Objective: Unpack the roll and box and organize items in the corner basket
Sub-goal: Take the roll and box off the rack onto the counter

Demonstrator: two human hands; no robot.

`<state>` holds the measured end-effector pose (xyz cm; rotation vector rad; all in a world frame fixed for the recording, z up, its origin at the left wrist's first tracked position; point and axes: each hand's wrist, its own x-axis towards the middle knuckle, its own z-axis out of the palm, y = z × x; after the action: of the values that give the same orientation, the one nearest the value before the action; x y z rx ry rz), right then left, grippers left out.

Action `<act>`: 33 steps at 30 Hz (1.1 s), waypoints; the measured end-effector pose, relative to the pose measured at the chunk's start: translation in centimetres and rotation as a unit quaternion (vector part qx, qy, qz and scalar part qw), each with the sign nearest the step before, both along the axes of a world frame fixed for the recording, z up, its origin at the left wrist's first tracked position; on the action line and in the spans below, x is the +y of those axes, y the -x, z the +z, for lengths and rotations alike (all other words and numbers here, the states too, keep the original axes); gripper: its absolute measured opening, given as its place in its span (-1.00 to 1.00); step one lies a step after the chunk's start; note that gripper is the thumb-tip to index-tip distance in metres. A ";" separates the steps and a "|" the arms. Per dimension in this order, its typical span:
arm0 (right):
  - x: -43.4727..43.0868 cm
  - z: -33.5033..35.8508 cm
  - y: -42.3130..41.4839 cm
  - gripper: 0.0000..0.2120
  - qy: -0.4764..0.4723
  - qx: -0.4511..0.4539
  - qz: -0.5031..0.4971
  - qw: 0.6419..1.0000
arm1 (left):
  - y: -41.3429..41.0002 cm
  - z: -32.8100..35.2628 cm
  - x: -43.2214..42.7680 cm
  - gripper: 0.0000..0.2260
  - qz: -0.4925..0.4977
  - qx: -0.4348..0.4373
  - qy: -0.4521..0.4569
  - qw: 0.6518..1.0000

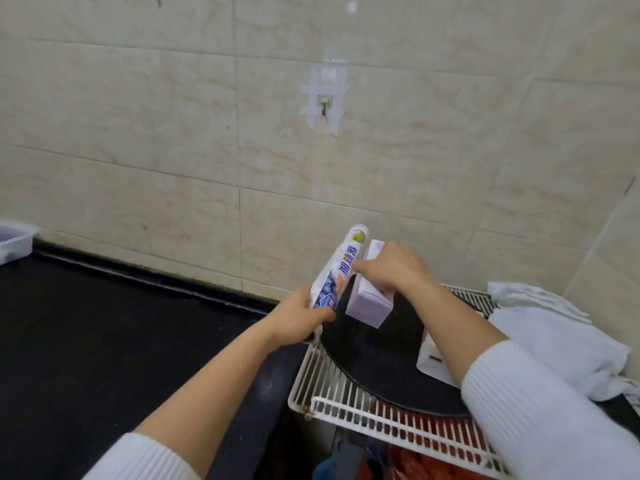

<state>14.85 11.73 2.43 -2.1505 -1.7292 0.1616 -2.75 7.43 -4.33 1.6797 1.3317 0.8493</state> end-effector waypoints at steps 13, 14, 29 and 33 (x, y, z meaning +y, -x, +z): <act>2.2 -8.4 22.4 -0.19 0.068 0.083 0.199 0.974 | 22.0 -10.6 -2.1 -0.50 0.226 0.119 0.061 0.965; 2.2 -10.5 24.0 -0.20 0.090 0.077 0.199 0.973 | 23.6 -12.4 -2.5 -0.48 0.237 0.127 0.080 0.960; 3.1 -28.4 36.6 -0.22 0.259 0.005 0.139 0.956 | 33.8 -25.8 -0.8 -0.23 0.198 0.171 0.160 0.952; 2.8 -29.0 36.7 -0.17 0.264 -0.004 0.141 0.954 | 33.1 -26.4 -0.5 -0.24 0.202 0.218 0.165 0.941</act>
<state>-21.88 14.54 -26.60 -2.2228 -2.1804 0.7728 -35.86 6.93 -30.70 1.3913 2.0474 0.4406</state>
